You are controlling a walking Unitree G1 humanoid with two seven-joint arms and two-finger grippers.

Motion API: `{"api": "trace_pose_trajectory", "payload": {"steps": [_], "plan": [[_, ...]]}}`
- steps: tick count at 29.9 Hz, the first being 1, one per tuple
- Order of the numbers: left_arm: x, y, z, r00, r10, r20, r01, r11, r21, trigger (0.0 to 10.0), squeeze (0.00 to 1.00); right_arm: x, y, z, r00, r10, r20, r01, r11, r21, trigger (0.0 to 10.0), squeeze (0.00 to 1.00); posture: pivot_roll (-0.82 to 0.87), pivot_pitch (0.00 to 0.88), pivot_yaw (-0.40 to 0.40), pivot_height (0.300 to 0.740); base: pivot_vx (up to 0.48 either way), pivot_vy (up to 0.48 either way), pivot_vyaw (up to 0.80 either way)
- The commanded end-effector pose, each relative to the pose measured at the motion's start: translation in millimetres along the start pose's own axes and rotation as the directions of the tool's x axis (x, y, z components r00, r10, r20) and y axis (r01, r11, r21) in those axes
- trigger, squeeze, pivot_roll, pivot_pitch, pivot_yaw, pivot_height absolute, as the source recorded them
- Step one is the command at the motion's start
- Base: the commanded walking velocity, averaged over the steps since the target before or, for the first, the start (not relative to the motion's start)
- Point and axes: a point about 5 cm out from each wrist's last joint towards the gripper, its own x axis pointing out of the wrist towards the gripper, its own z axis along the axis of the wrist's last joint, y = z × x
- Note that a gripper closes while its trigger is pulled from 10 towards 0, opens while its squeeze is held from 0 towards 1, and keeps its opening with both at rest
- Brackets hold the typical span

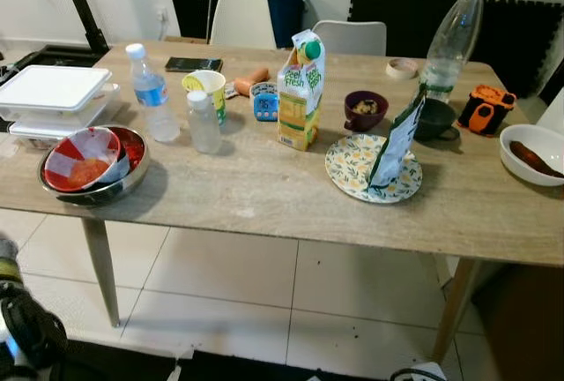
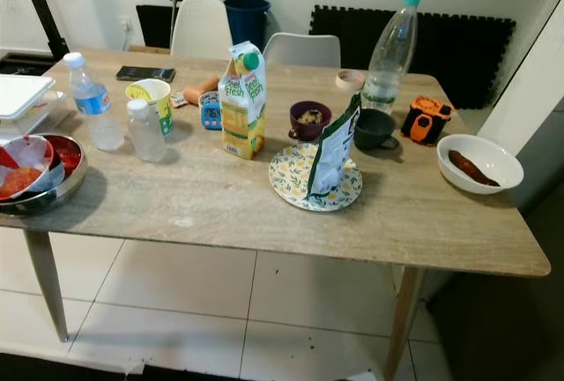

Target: Restocking fridge

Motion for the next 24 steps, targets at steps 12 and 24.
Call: {"api": "trace_pose_trajectory", "payload": {"steps": [12,24], "plan": [[15.8,-28.6,-34.2,0.922,-0.011,-0.388,0.137,0.944,0.299,10.0,0.00,-2.0,7.2,-17.5,0.999,0.016,-0.031,-0.015,0.999,0.028,10.0,0.00,-0.02,0.159,0.025,0.740,0.000,0.000,0.00],[25.0,-48.6,-40.3,0.851,-0.036,-0.524,0.296,0.857,0.422,10.0,0.00,-5.4,-19.0,-19.4,0.999,-0.047,-0.027,0.048,0.998,0.036,10.0,0.00,-0.03,0.168,0.011,0.740,0.000,0.000,0.00]]}}
